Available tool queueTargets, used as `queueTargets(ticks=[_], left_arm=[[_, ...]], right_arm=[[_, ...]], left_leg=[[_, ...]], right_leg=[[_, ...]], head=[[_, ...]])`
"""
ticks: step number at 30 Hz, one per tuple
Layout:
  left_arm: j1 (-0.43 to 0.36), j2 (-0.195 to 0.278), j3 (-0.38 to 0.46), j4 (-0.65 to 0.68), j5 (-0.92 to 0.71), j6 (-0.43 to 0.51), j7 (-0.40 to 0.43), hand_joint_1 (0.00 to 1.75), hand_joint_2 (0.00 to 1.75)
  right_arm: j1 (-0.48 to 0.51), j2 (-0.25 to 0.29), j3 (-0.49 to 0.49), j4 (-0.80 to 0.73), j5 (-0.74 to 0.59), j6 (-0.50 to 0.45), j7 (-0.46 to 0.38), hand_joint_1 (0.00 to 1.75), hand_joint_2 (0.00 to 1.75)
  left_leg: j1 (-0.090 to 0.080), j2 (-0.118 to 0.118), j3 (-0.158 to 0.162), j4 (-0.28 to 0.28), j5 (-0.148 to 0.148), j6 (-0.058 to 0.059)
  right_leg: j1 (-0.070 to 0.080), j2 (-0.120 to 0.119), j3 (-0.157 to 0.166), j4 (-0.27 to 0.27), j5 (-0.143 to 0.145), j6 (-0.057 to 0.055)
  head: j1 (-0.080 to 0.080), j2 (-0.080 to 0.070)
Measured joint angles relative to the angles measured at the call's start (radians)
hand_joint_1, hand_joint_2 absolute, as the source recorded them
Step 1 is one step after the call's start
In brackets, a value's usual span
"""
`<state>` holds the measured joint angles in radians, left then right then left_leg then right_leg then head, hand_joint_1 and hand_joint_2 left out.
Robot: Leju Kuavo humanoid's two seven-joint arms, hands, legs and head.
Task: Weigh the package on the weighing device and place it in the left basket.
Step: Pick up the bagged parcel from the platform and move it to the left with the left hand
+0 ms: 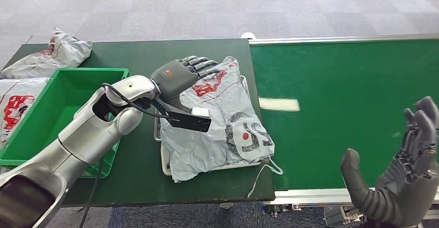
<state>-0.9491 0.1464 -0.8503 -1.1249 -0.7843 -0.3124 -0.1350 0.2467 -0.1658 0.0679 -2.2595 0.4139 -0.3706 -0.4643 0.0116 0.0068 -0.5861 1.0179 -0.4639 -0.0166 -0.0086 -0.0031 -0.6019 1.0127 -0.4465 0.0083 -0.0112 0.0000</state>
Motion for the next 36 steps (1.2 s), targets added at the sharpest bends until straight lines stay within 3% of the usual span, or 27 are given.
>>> queueTargets(ticks=[8, 16, 26, 36], left_arm=[[-0.015, -0.008, -0.029, 0.038, 0.015, -0.024, -0.011, 0.00, 1.75], [-0.014, -0.045, -0.118, 0.156, 0.074, -0.088, -0.088, 0.00, 1.75], [0.025, -0.098, -0.244, 0.325, 0.144, -0.088, -0.158, 0.00, 1.75], [0.083, -0.143, -0.296, 0.423, 0.170, -0.027, -0.161, 0.00, 1.75]], right_arm=[[0.000, -0.005, 0.000, 0.000, -0.007, -0.003, -0.002, 0.00, 1.75], [-0.020, -0.007, 0.000, 0.000, -0.012, 0.013, -0.004, 0.00, 1.75], [-0.079, -0.007, 0.011, 0.020, -0.057, 0.033, -0.020, 0.00, 1.75], [-0.089, -0.007, 0.025, 0.025, -0.058, 0.041, -0.026, 0.00, 1.75]], left_leg=[[0.000, 0.000, 0.000, 0.000, 0.000, 0.000], [0.000, 0.000, 0.000, 0.000, 0.000, 0.000], [0.000, -0.001, -0.001, 0.000, 0.000, 0.000], [0.000, -0.004, 0.000, 0.000, 0.000, 0.001]], right_leg=[[0.000, 0.000, 0.000, 0.000, 0.000, 0.000], [0.000, 0.000, 0.001, 0.000, 0.000, 0.000], [0.000, -0.001, 0.001, 0.000, 0.000, 0.000], [0.000, -0.005, 0.003, 0.000, -0.001, 0.001]], head=[[0.000, 0.000], [0.000, 0.000], [0.000, 0.000], [0.000, 0.000]])
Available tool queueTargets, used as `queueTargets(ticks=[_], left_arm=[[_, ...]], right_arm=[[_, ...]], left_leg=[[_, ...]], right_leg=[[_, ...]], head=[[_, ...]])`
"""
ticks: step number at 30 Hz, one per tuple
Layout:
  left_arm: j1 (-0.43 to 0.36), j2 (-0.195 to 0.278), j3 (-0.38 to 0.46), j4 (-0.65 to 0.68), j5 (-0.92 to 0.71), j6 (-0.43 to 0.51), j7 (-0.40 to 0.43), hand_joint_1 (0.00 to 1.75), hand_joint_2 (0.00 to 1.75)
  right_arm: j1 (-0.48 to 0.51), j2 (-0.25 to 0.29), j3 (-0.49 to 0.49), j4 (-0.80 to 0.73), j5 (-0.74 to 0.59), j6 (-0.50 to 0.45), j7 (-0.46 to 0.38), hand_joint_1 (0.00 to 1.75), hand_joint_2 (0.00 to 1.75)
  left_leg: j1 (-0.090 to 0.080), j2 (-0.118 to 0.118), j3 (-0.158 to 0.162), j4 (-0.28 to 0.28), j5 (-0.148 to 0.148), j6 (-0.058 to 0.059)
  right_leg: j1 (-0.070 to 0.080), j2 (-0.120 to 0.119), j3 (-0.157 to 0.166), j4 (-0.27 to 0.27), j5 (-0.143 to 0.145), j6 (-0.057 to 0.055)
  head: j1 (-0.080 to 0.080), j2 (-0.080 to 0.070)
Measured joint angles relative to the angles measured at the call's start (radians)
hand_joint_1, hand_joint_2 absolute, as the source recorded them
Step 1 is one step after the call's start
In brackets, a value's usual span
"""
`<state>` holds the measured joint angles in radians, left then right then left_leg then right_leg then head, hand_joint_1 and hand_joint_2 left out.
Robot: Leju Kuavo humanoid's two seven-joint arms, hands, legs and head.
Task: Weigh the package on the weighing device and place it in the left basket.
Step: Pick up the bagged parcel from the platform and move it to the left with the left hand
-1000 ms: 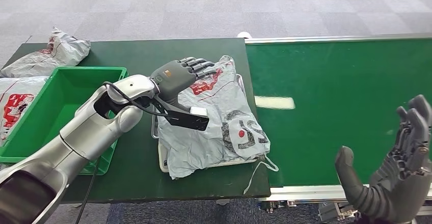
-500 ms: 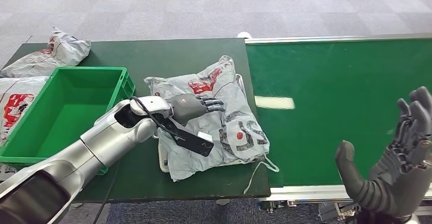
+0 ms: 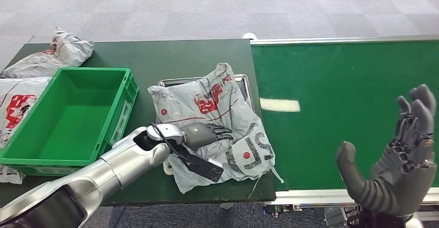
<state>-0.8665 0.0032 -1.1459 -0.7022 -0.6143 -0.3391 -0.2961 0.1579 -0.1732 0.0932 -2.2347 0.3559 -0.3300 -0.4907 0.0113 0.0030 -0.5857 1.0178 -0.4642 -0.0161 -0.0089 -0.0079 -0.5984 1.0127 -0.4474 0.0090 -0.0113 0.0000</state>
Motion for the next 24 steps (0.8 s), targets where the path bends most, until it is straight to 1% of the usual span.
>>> queueTargets(ticks=[14, 15, 18, 19, 24], left_arm=[[0.001, -0.018, -0.002, 0.033, 0.004, 0.002, 0.000, 0.00, 1.75], [0.001, -0.019, -0.002, 0.034, 0.004, 0.002, 0.000, 0.26, 1.75], [0.000, -0.020, -0.002, 0.036, 0.004, 0.003, 0.000, 1.57, 1.75], [0.000, -0.021, -0.002, 0.037, 0.004, 0.008, 0.000, 1.75, 1.75], [-0.007, -0.020, 0.002, 0.037, -0.007, 0.052, 0.019, 1.75, 1.75]], right_arm=[[0.001, 0.000, 0.001, 0.000, 0.008, 0.000, 0.003, 0.00, 1.75], [0.001, 0.000, 0.001, 0.000, 0.008, 0.000, 0.003, 0.00, 1.75], [0.001, 0.000, 0.002, 0.000, 0.008, 0.000, 0.003, 0.00, 1.75], [0.001, 0.001, 0.002, 0.000, 0.008, -0.001, 0.003, 0.00, 1.75], [0.000, 0.015, 0.002, -0.001, 0.009, 0.007, 0.003, 0.00, 1.75]], left_leg=[[0.000, -0.002, 0.006, 0.000, -0.001, 0.001], [0.000, -0.002, 0.006, 0.000, -0.001, 0.001], [0.000, -0.002, 0.007, 0.000, -0.001, 0.002], [0.000, -0.002, 0.007, 0.000, -0.001, 0.002], [0.000, -0.002, 0.007, 0.000, -0.001, 0.002]], right_leg=[[-0.001, -0.003, 0.008, 0.000, -0.001, 0.002], [-0.001, -0.003, 0.008, 0.000, -0.001, 0.002], [-0.001, -0.003, 0.008, 0.000, -0.001, 0.002], [-0.001, -0.003, 0.008, 0.000, -0.001, 0.002], [-0.001, -0.003, 0.009, 0.000, -0.001, 0.001]], head=[[0.000, 0.000], [0.000, 0.000], [0.000, 0.000], [0.000, 0.000], [0.000, 0.000]])
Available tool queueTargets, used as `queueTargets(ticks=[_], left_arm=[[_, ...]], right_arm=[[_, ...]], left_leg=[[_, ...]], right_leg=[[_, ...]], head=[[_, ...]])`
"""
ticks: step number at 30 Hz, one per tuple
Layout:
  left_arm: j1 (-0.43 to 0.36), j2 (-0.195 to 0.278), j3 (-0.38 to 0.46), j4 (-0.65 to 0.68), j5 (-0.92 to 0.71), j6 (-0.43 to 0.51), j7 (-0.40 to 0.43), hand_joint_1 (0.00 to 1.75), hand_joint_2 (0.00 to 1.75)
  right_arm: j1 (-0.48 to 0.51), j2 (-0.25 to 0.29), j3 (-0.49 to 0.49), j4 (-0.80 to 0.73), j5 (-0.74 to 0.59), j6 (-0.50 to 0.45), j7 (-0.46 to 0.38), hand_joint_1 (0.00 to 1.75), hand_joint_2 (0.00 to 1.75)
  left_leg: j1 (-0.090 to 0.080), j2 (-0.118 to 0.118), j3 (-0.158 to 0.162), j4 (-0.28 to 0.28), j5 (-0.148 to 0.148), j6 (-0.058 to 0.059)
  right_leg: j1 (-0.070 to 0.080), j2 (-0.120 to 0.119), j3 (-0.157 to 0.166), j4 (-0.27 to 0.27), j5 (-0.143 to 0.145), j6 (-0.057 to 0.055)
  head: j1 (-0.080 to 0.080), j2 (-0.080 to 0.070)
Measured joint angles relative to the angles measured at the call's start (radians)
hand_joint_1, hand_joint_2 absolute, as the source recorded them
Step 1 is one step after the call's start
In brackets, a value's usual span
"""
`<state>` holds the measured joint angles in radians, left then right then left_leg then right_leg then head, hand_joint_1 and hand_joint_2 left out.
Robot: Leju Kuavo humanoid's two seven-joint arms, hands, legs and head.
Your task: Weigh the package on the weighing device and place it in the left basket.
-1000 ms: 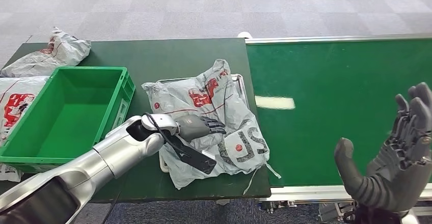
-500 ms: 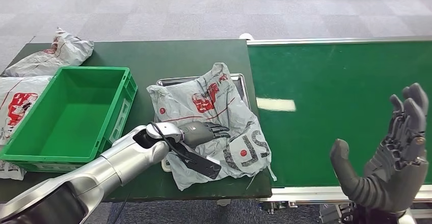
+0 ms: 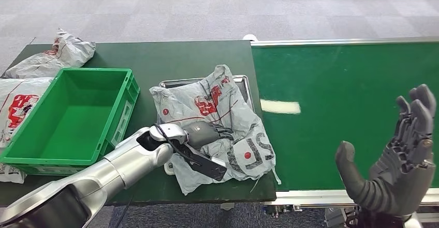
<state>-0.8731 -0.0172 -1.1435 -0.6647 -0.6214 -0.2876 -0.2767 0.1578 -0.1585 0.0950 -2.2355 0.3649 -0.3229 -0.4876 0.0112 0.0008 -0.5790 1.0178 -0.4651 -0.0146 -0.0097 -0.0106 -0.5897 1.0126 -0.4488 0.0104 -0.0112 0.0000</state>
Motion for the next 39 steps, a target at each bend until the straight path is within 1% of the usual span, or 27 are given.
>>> queueTargets(ticks=[3, 8, 11, 14, 16, 17, 21, 26, 30, 34, 39], left_arm=[[-0.004, 0.015, 0.022, -0.023, -0.014, 0.003, 0.024, 1.75, 1.75], [-0.003, 0.069, 0.079, -0.105, -0.034, -0.018, 0.052, 1.75, 1.75], [0.003, 0.088, 0.097, -0.135, -0.040, -0.021, 0.058, 1.75, 1.75], [0.004, 0.107, 0.103, -0.164, -0.058, 0.010, 0.067, 1.75, 1.75], [-0.008, 0.129, 0.112, -0.200, -0.067, 0.028, 0.083, 1.75, 1.75], [-0.018, 0.143, 0.122, -0.225, -0.069, 0.022, 0.094, 1.75, 1.75], [-0.054, 0.200, 0.195, -0.335, -0.109, -0.021, 0.126, 1.75, 1.75], [-0.076, 0.242, 0.281, -0.433, -0.169, -0.036, 0.122, 1.75, 1.75], [-0.118, 0.285, 0.328, -0.486, -0.166, -0.060, 0.097, 1.75, 1.75], [-0.151, 0.338, 0.370, -0.543, -0.134, -0.063, 0.098, 1.75, 1.75], [-0.183, 0.417, 0.408, -0.598, -0.100, -0.066, 0.111, 1.75, 1.75]], right_arm=[[-0.001, 0.013, 0.000, -0.001, -0.011, 0.023, 0.000, 0.00, 1.75], [-0.006, 0.041, 0.000, -0.010, -0.022, 0.058, 0.000, 0.00, 1.75], [-0.008, 0.051, 0.000, -0.013, -0.023, 0.062, 0.000, 0.00, 1.75], [-0.011, 0.063, -0.002, -0.017, -0.021, 0.061, 0.000, 0.00, 1.75], [-0.010, 0.076, -0.005, -0.025, -0.013, 0.062, 0.004, 0.00, 1.75], [-0.007, 0.084, -0.007, -0.031, -0.007, 0.066, 0.008, 0.00, 1.75], [0.002, 0.119, -0.029, -0.064, 0.011, 0.085, 0.020, 0.00, 1.75], [0.007, 0.153, -0.057, -0.092, 0.020, 0.090, 0.020, 0.00, 1.75], [0.041, 0.155, -0.067, -0.098, -0.001, 0.055, -0.009, 0.00, 1.75], [0.096, 0.150, -0.080, -0.107, -0.023, -0.001, -0.051, 0.00, 1.75], [0.159, 0.107, -0.082, -0.108, -0.083, -0.076, -0.106, 0.00, 1.75]], left_leg=[[0.000, 0.001, 0.000, 0.000, 0.000, 0.000], [0.000, 0.003, 0.000, -0.001, 0.001, -0.001], [0.000, 0.002, 0.000, -0.002, 0.001, -0.002], [0.000, 0.002, -0.001, -0.002, 0.002, -0.002], [0.000, 0.002, -0.002, -0.002, 0.002, -0.002], [0.000, 0.002, -0.003, -0.001, 0.002, -0.003], [0.000, 0.002, -0.003, -0.002, 0.002, -0.003], [0.001, 0.002, -0.004, -0.002, 0.002, -0.003], [0.001, 0.002, -0.005, -0.002, 0.002, -0.003], [0.001, 0.003, -0.005, -0.002, 0.002, -0.003], [0.001, 0.003, -0.006, -0.002, 0.002, -0.003]], right_leg=[[0.000, 0.001, 0.000, 0.000, 0.000, 0.000], [0.001, 0.003, -0.003, 0.000, 0.000, -0.001], [0.001, 0.002, -0.003, 0.000, 0.000, -0.001], [0.001, 0.002, -0.004, 0.000, 0.000, -0.001], [0.001, 0.002, -0.005, 0.000, 0.001, -0.002], [0.001, 0.003, -0.006, 0.000, 0.001, -0.002], [0.001, 0.003, -0.008, 0.000, 0.001, -0.003], [0.001, 0.003, -0.009, 0.000, 0.001, -0.003], [0.001, 0.003, -0.009, 0.000, 0.001, -0.003], [0.001, 0.003, -0.010, 0.000, 0.001, -0.003], [0.001, 0.004, -0.010, 0.000, 0.001, -0.004]], head=[[0.000, 0.000], [0.000, 0.000], [0.000, 0.000], [0.000, 0.000], [0.000, 0.000], [0.000, 0.000], [0.000, 0.000], [0.000, 0.000], [0.000, 0.000], [0.000, 0.000], [0.000, 0.000]])
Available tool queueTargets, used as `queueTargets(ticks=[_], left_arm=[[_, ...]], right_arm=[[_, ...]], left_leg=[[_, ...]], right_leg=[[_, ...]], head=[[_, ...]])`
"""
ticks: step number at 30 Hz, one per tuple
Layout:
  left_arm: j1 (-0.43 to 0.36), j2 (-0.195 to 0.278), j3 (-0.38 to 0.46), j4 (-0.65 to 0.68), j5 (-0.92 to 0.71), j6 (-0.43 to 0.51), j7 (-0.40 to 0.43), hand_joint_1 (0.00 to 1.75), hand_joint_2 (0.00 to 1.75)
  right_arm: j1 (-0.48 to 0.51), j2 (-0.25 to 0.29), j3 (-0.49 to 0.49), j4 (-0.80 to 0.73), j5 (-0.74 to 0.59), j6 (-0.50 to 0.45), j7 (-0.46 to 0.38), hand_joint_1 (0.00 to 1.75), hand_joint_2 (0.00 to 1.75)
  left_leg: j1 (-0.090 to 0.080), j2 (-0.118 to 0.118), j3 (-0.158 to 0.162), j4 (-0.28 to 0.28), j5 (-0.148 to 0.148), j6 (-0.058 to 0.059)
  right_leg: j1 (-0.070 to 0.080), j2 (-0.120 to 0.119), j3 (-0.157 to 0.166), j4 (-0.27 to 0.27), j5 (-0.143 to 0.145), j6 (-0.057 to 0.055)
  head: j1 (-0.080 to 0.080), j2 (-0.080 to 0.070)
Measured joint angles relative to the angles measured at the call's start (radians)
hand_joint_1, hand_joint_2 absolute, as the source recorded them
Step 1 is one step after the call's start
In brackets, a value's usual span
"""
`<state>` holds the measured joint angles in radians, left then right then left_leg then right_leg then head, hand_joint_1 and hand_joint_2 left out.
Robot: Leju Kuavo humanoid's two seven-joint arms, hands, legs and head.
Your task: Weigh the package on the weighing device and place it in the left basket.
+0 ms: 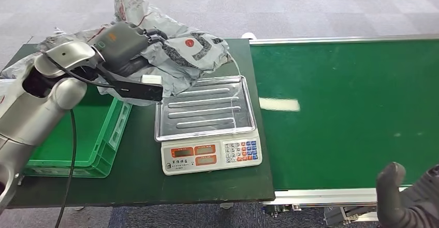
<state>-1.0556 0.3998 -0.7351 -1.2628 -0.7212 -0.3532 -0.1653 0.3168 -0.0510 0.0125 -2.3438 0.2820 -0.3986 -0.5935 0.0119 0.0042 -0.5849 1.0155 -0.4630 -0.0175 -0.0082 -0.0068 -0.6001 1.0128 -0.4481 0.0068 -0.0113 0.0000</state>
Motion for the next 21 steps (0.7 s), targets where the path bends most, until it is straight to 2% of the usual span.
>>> queueTargets(ticks=[5, 9, 12, 16, 21], left_arm=[[-0.001, 0.097, 0.043, -0.009, 0.014, 0.031, 0.017, 1.75, 1.75], [0.040, 0.200, 0.095, 0.000, 0.034, 0.076, 0.004, 1.75, 1.75], [0.068, 0.251, 0.120, 0.004, 0.040, 0.084, 0.003, 1.75, 1.75], [0.124, 0.319, 0.166, 0.010, 0.061, 0.085, 0.032, 1.75, 1.75], [0.231, 0.399, 0.267, 0.050, 0.039, 0.107, 0.048, 1.75, 1.75]], right_arm=[[0.046, -0.018, -0.001, -0.002, -0.006, -0.041, -0.017, 0.00, 1.75], [0.071, -0.019, -0.001, -0.014, 0.015, -0.053, -0.011, 0.00, 1.75], [0.080, -0.019, -0.001, -0.022, 0.021, -0.054, -0.009, 0.00, 1.75], [0.091, -0.016, -0.002, -0.034, 0.034, -0.054, -0.001, 0.00, 1.75], [0.098, -0.008, -0.021, -0.051, 0.048, -0.045, 0.008, 0.00, 1.75]], left_leg=[[0.000, 0.002, 0.000, -0.001, 0.000, 0.000], [0.000, 0.006, 0.002, -0.002, 0.000, -0.001], [0.001, 0.006, 0.001, -0.002, 0.000, -0.001], [0.001, 0.008, 0.001, -0.002, -0.001, -0.002], [0.001, 0.009, 0.002, -0.003, -0.001, -0.003]], right_leg=[[0.000, 0.003, 0.000, 0.000, 0.000, 0.000], [0.001, 0.007, -0.002, 0.000, 0.000, -0.001], [0.001, 0.005, -0.001, 0.000, -0.001, -0.002], [0.000, 0.008, -0.002, 0.000, -0.001, -0.002], [0.001, 0.010, -0.003, 0.000, -0.001, -0.003]], head=[[0.000, 0.000], [0.000, 0.000], [0.000, 0.000], [0.000, 0.000], [0.000, 0.000]])
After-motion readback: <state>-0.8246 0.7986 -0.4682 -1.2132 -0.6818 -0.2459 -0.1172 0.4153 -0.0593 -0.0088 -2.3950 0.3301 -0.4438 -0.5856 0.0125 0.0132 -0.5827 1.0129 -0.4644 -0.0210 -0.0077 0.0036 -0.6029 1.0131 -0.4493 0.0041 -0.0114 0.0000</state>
